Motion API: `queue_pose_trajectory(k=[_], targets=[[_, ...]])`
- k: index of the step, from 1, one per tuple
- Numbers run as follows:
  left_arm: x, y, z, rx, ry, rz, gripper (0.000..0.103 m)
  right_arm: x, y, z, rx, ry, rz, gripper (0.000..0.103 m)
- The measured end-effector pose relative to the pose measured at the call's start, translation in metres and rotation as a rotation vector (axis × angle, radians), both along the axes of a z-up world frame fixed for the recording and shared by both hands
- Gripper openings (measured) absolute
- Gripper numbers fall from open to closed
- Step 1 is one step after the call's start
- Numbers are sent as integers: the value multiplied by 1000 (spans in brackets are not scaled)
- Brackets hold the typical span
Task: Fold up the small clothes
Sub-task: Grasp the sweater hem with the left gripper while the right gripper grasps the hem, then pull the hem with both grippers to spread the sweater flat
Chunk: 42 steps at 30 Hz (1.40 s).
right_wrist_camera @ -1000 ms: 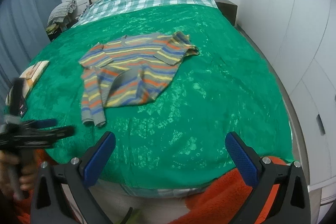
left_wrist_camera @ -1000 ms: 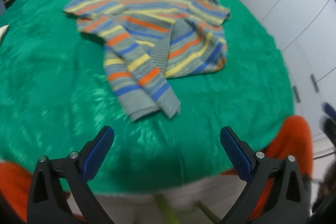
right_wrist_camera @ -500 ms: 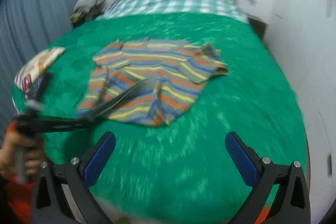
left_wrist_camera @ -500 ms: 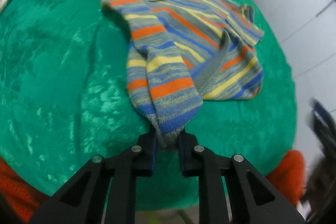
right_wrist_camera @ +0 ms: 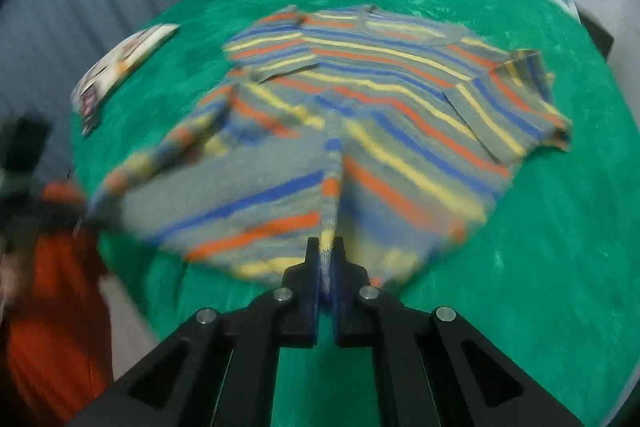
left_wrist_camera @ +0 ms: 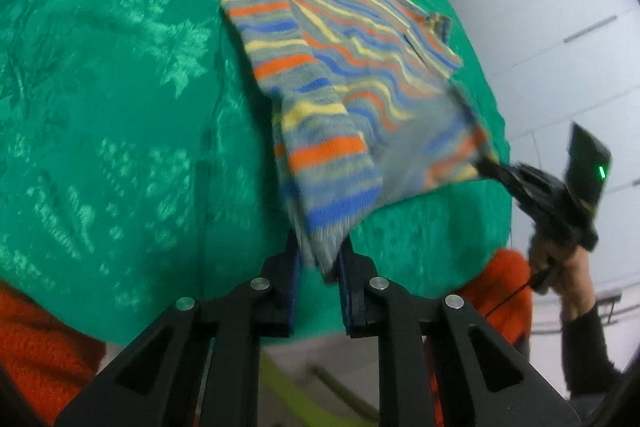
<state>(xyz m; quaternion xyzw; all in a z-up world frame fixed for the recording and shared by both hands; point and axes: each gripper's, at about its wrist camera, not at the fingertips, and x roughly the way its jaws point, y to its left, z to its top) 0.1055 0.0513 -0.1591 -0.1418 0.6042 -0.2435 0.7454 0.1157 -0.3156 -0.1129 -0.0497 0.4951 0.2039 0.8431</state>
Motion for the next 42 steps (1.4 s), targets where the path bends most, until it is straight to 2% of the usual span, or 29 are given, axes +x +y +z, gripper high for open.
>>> queue_pose_trajectory(k=[2, 4, 6, 8, 10, 11, 12, 13, 15, 17, 19, 20, 21, 22, 23, 27, 30, 31, 33, 34, 37, 39, 40, 41, 42], targets=[[-9, 4, -2, 24, 7, -33, 15, -41, -20, 5, -60, 6, 24, 5], [-16, 6, -10, 83, 25, -61, 15, -67, -36, 0, -130, 23, 14, 4], [-20, 10, -20, 167, 47, -70, 15, -84, -57, -15, -185, 87, -38, 7], [-20, 16, -24, 189, 55, -49, 15, -94, -78, -29, -235, 145, -122, 24], [-21, 25, -20, 158, 55, -8, 18, -100, -93, -27, -197, 152, -199, 38], [-21, 29, -19, 146, 51, 1, 26, -103, -99, -25, -150, 156, -241, 51], [-20, 31, -16, 129, 39, 17, 33, -107, -107, -20, -59, 163, -307, 58], [-19, 31, -14, 123, 29, 26, 34, -111, -113, -17, 68, 171, -367, 64], [-13, 21, -16, 113, 12, 29, 35, -111, -109, -23, 258, 218, -404, 64], [-4, 11, -29, 116, 19, 35, 35, -107, -98, -45, 371, 307, -425, 64], [7, -7, -41, 121, 33, 29, 35, -100, -83, -65, 351, 355, -420, 62], [12, -14, -45, 132, 30, 29, 34, -97, -76, -74, 335, 372, -413, 56], [13, -17, -46, 128, 22, 28, 23, -94, -68, -83, 335, 388, -401, 48], [14, -18, -44, 114, 16, 25, 10, -93, -64, -86, 342, 392, -383, 16], [13, -13, -40, 85, 33, 28, 11, -95, -62, -83, 346, 394, -372, 6], [-4, 25, -17, 33, 38, 71, 7, -111, -77, -44, 286, 335, -400, 5], [-13, 41, -15, 80, 47, 65, 7, -114, -89, -33, 250, 315, -412, 5], [-13, 39, -17, 106, 49, 59, 7, -109, -89, -37, 244, 321, -407, 5], [-12, 33, -24, 217, 28, 40, 7, -101, -82, -48, 199, 328, -407, 5], [-11, 34, -26, 219, 32, 45, 7, -97, -80, -53, 181, 335, -407, 5], [-7, 53, -34, 176, 68, 118, 4, -96, -85, -64, 169, 346, -437, 5], [-6, 60, -35, 181, 64, 134, 3, -96, -86, -61, 187, 337, -454, 5], [-6, 61, -35, 159, 63, 135, 3, -97, -89, -60, 183, 332, -458, 5], [-7, 60, -33, 124, 59, 134, 4, -97, -90, -60, 183, 330, -459, 5], [-8, 58, -31, 105, 60, 137, 18, -95, -89, -61, 181, 331, -456, 5]])
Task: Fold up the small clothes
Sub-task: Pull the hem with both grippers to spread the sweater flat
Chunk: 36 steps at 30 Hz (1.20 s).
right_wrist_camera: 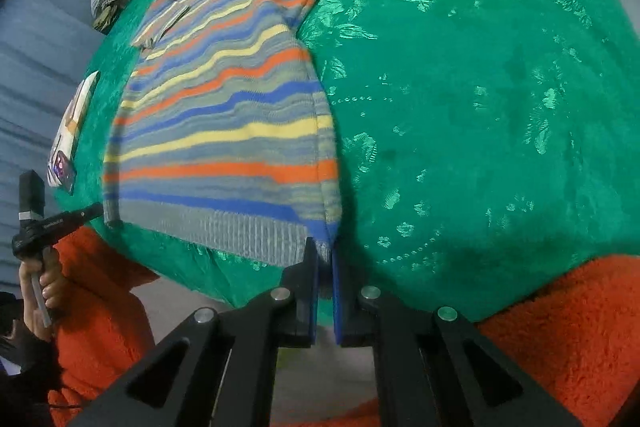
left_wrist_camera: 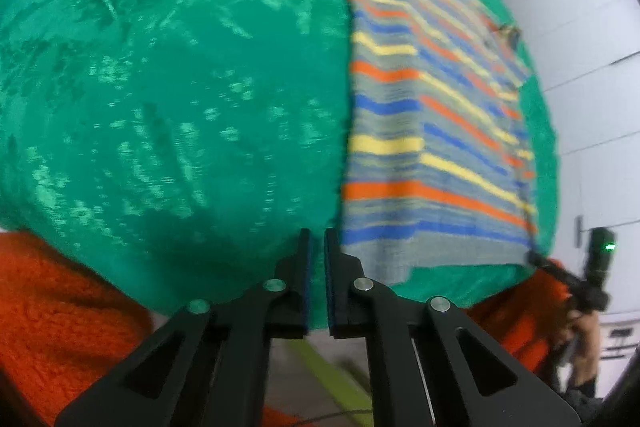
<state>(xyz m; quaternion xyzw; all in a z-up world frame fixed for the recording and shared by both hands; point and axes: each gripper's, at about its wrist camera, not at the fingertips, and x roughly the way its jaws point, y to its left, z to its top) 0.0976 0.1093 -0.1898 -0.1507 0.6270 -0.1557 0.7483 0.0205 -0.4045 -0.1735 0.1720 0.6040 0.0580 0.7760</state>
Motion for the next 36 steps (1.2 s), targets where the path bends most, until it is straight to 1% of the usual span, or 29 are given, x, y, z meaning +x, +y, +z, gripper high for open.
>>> queue_pose_trajectory(k=[1, 2, 3, 4, 5, 6, 7, 9, 12, 13, 14, 16, 17, 18, 21, 22, 23, 24, 27, 29, 31, 34, 36], targets=[[0, -1, 1, -6, 1, -5, 29, 2, 2, -1, -5, 0, 4, 5], [-1, -5, 2, -15, -3, -16, 53, 4, 6, -1, -10, -1, 9, 5], [-2, -12, 3, 2, -21, -25, 59, 4, 7, -1, -10, -3, 15, 6], [0, -19, 0, 14, -24, -35, 56, 0, 5, -2, -11, -4, 20, 6], [3, -27, -6, 28, -9, -52, 42, 0, 7, -1, -18, -7, 27, 6], [1, -30, -14, 11, 16, -54, 10, 0, 8, -1, -21, -9, 31, 6], [3, -32, -20, -11, 47, -52, 0, 1, 10, -1, -22, -12, 35, 5], [2, -29, -21, -10, 48, -26, 0, 1, 9, -1, -27, -10, 37, 5], [-3, -13, -2, -1, 11, 19, 0, -2, 3, 10, -64, -12, 43, 5], [-7, -3, 8, 19, -11, 30, 0, -4, -1, 16, -72, -18, 43, 5], [-8, 9, 20, 59, -38, 37, 0, -6, -5, 24, -76, -25, 40, 5], [-9, 19, 25, 70, -41, 28, 0, -7, -10, 38, -84, -39, 43, 5], [-9, 20, 24, 89, -33, 17, 0, -6, -9, 39, -82, -34, 50, 5], [-10, 17, 21, 133, -28, -10, 0, -3, -7, 36, -87, -23, 59, 5], [-17, -1, 11, 253, -21, -99, 0, 5, 12, 10, -137, 54, 125, 5], [-21, -5, 10, 278, -22, -118, 0, 5, 16, 3, -146, 75, 137, 5], [-25, -8, 12, 295, -29, -129, 0, 4, 18, -3, -156, 93, 144, 5], [-28, -11, 15, 305, -37, -138, 0, 2, 19, -2, -164, 95, 146, 5], [-35, -17, 18, 331, -52, -166, 0, -3, 20, 8, -184, 84, 143, 5], [-36, -22, 14, 353, -51, -178, 0, -3, 18, 9, -189, 93, 138, 5], [-31, -30, 2, 390, -32, -171, 0, -1, 16, 3, -196, 105, 136, 5], [-17, -35, -26, 405, 11, -141, 0, 8, 17, -16, -212, 137, 121, 5], [-15, -40, -35, 431, 13, -132, 0, 15, 18, -27, -214, 149, 103, 5]])
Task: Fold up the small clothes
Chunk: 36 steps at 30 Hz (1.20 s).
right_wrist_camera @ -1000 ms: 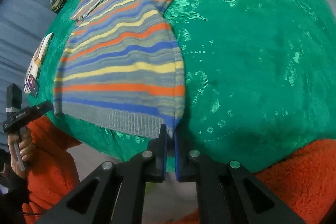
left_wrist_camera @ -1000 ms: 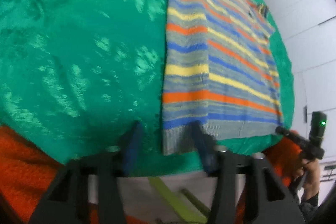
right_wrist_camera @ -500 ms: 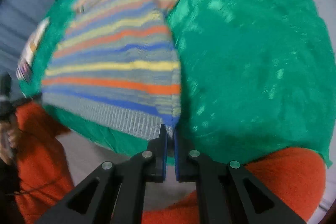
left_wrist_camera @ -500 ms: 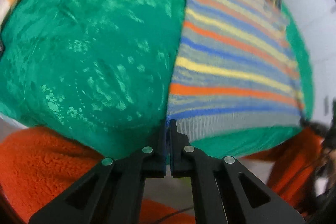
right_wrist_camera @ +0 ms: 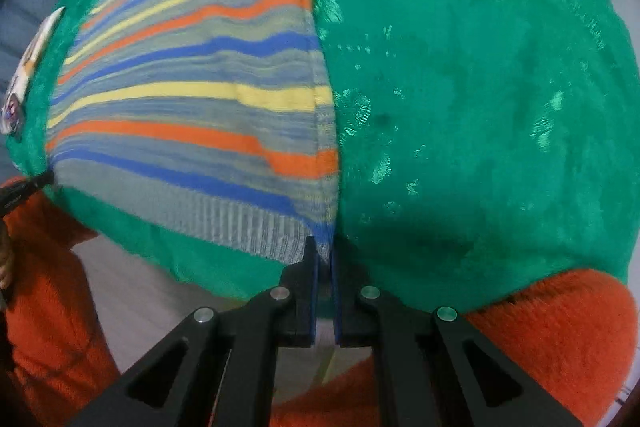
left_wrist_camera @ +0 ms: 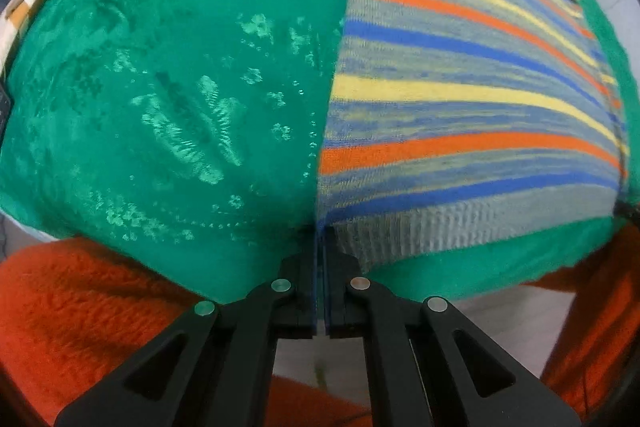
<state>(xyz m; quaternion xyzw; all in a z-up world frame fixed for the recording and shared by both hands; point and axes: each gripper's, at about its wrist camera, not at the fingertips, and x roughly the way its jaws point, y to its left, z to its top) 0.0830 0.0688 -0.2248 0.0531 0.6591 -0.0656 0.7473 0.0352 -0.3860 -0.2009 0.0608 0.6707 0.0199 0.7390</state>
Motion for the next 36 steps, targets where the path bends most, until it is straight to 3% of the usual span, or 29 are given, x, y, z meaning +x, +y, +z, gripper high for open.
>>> queue_pose_trajectory(k=[3, 4, 5, 6, 7, 8, 9, 10, 13, 15, 16, 17, 20, 25, 27, 28, 29, 31, 36], targets=[[0, -7, 0, 37, -11, 20, 3, 3, 2, 2, -1, -8, -6, 6], [-2, -8, 1, 43, -12, 20, 4, 2, 2, 5, 8, -18, -9, 11], [-4, -9, 3, 57, -8, 17, 13, 0, 0, 8, 40, -21, -15, 19], [-6, -9, 7, 70, -3, 21, 33, -3, -3, 11, 56, -12, -14, 24], [-11, -11, 9, 78, -4, 29, 44, -5, -7, 15, 58, -3, -11, 30], [-15, -8, 16, 79, -15, 44, 52, -8, -11, 24, 41, -6, -3, 30], [-20, -4, 28, 70, -45, 60, 53, -8, -16, 37, 19, -22, 9, 30], [-24, 0, 39, 65, -71, 72, 53, -7, -23, 52, -10, -50, 21, 30], [-30, 11, 71, 50, -173, 140, 69, 16, -36, 109, -172, -223, 90, 33], [-27, 15, 91, 27, -258, 194, 71, 49, -31, 137, -261, -340, 178, 47], [-24, 17, 96, 15, -291, 210, 72, 66, -27, 144, -263, -387, 214, 57], [-20, 15, 100, 6, -322, 226, 73, 90, -22, 150, -248, -450, 263, 59], [-6, 18, 100, -5, -375, 268, 73, 162, 16, 134, -242, -537, 407, 58], [-16, 29, 68, 13, -358, 302, 73, 260, 50, 52, -331, -477, 483, 54], [-15, 42, 55, 29, -317, 327, 73, 291, 40, 28, -291, -412, 444, 49], [-14, 49, 51, 15, -284, 358, 73, 297, 32, 27, -232, -412, 399, 19], [-13, 58, 50, -39, -274, 395, 73, 304, 14, 38, -182, -422, 316, 3], [-11, 63, 52, -71, -289, 416, 73, 304, -19, 64, -139, -471, 217, 3], [-8, 56, 49, -65, -293, 399, 73, 278, -177, 138, -149, -583, -217, 3]])
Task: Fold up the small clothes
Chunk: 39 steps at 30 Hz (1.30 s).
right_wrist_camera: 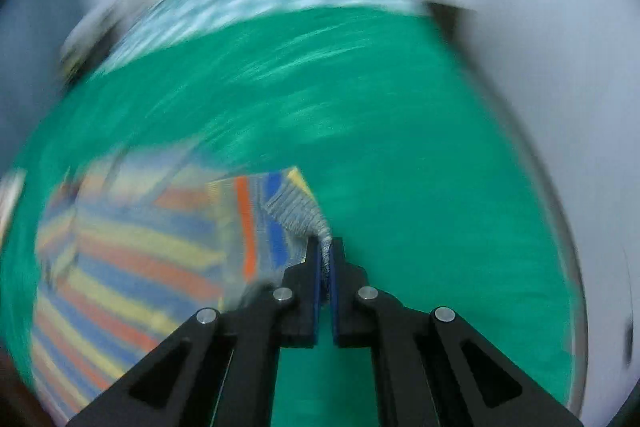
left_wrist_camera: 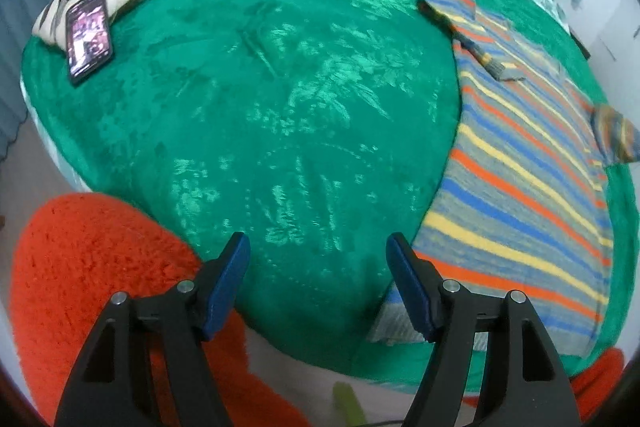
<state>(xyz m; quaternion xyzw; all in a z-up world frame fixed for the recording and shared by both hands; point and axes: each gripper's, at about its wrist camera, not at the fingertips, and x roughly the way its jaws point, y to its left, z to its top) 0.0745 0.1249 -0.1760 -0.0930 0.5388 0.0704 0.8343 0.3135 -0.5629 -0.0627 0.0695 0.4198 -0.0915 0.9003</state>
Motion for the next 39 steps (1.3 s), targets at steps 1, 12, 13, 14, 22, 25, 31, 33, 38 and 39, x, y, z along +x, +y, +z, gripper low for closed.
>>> queue_pose_trajectory(k=[1, 12, 13, 14, 22, 25, 31, 33, 38, 39], targets=[[0, -4, -1, 9, 1, -11, 73, -5, -23, 8, 5, -5, -63, 3], [-5, -9, -4, 37, 17, -18, 73, -44, -101, -42, -113, 225, -307, 3], [-5, -8, -5, 33, 21, -14, 73, -50, -103, -48, -113, 243, -323, 3], [-4, -7, -6, 33, 25, -13, 73, -61, -105, -57, -114, 255, -328, 3], [-4, -13, -9, 58, 34, -42, 72, -85, -110, -82, -130, 294, -361, 3], [-4, -12, -9, 49, 35, -38, 72, -83, -114, -79, -66, 245, -324, 21], [-3, -14, -9, 47, 24, -44, 72, -129, -74, -38, 68, 72, -180, 49], [-2, -15, -10, 47, 27, -47, 72, -133, -32, -42, 287, 53, 20, 48], [-7, -11, -6, 29, 19, -42, 72, -115, 59, -89, 532, 112, 255, 47], [-8, -9, -7, 23, 21, -37, 72, -108, 72, -102, 548, 129, 276, 46]])
